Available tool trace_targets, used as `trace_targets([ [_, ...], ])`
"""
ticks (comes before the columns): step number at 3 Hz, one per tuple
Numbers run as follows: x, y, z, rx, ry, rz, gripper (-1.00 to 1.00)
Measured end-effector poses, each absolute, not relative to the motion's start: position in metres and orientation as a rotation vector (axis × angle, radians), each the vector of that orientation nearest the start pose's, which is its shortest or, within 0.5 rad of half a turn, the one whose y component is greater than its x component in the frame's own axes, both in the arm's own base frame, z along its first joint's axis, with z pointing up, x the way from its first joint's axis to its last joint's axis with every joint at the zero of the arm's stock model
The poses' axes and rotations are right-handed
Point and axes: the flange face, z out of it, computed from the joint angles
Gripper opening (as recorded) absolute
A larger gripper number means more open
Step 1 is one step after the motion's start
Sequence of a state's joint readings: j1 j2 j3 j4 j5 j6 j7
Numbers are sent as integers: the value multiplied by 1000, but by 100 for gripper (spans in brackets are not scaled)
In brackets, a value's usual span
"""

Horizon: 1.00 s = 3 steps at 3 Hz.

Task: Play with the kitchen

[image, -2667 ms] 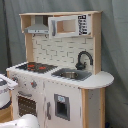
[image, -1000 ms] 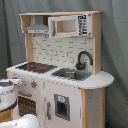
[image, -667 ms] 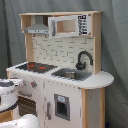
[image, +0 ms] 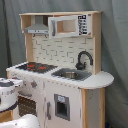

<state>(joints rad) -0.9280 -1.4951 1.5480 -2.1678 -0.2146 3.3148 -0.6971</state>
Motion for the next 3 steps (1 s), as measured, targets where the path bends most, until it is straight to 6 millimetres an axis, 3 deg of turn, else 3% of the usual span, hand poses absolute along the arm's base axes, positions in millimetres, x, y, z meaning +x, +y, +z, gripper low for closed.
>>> trace_targets([
  [3, 342, 510, 337, 717, 1563, 973, -100],
])
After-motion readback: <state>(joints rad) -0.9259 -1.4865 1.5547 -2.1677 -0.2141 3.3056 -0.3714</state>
